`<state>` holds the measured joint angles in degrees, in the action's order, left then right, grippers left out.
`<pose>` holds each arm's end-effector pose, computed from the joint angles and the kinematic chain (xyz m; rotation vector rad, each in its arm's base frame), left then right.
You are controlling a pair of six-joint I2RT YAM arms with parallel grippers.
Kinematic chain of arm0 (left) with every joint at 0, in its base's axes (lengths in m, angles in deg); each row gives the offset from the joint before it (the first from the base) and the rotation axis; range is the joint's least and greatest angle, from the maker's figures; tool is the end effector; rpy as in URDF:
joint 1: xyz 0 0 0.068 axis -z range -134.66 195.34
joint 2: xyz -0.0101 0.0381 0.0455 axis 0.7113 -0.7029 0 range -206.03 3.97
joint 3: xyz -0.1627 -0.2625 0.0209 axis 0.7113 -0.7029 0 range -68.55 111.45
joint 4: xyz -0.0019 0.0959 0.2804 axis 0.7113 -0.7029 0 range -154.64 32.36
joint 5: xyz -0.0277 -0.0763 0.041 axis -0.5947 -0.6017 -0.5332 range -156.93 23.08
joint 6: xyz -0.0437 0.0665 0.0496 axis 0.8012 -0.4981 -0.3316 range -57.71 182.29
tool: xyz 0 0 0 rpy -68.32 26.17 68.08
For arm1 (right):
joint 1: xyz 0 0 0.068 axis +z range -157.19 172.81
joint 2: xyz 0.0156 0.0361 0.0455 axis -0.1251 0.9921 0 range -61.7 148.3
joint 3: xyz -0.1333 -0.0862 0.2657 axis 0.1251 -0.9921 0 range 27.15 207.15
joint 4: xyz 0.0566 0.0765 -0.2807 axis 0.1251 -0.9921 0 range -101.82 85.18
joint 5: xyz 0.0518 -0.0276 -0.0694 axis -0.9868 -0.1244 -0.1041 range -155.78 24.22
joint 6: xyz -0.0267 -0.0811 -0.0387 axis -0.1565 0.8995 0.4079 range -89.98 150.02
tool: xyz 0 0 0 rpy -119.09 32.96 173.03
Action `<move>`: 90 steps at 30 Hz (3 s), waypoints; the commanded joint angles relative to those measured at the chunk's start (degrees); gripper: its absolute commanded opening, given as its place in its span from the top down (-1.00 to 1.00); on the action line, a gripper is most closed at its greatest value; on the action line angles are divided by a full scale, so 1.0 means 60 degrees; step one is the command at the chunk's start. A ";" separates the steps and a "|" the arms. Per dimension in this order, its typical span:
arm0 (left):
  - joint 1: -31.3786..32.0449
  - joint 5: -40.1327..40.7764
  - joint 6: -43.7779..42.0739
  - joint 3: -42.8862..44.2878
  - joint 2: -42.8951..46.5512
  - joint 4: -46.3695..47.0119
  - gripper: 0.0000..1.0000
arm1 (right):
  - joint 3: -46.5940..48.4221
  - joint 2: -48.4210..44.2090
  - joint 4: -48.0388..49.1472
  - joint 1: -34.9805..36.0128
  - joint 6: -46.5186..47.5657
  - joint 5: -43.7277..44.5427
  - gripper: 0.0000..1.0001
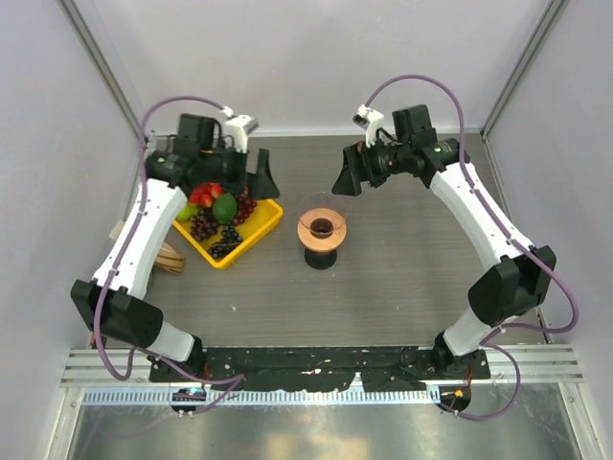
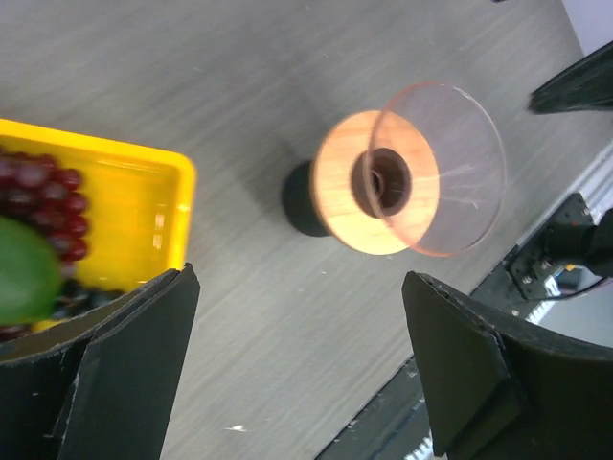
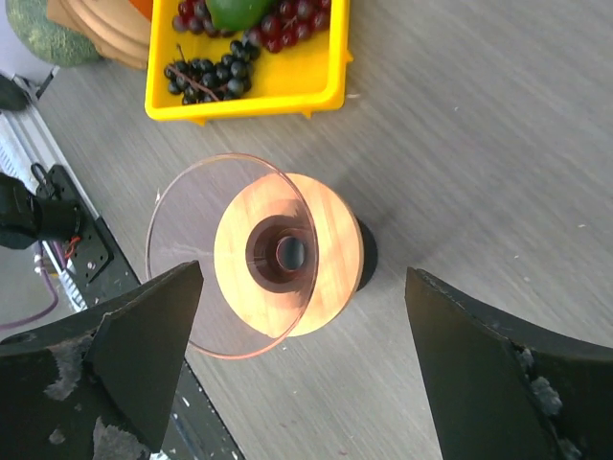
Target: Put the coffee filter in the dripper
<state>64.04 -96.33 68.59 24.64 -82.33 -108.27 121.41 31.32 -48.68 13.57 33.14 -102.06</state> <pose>0.3467 -0.1611 0.4059 0.5127 2.2955 -0.8148 0.3761 0.1960 0.3847 -0.7893 2.1553 0.8884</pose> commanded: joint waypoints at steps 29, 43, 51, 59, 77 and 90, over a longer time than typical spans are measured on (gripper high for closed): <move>-0.6398 0.1797 -2.0031 -0.4147 0.2709 -0.7236 0.19 | -0.2130 -0.2128 0.1699 0.0203 0.1620 -0.0400 -0.89; -0.5534 0.1957 -2.1076 -0.6097 0.2226 -0.4893 0.45 | -0.2511 -0.2348 0.1802 0.0189 0.1444 -0.0385 -0.89; -0.5446 0.2074 -2.0533 -0.5995 0.1728 -0.3662 0.52 | -0.2643 -0.2362 0.1802 0.0203 0.1356 -0.0488 -0.89; -0.5431 0.2514 -2.0373 -0.6024 0.1347 -0.2769 0.59 | -0.2775 -0.2362 0.1889 0.0203 0.1210 -0.0576 -0.88; -0.5401 0.3158 -2.0519 -0.6156 0.0863 -0.1845 0.59 | -0.2848 -0.2348 0.1904 0.0203 0.1034 -0.0576 -0.88; -0.5402 0.3407 -2.0402 -0.6346 0.0673 -0.1552 0.54 | -0.2746 -0.2172 0.1816 0.0203 0.1019 -0.0605 -0.86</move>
<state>31.47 -76.44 -50.96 -13.20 -77.96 -118.57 104.05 19.30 -39.54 14.62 39.69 -104.70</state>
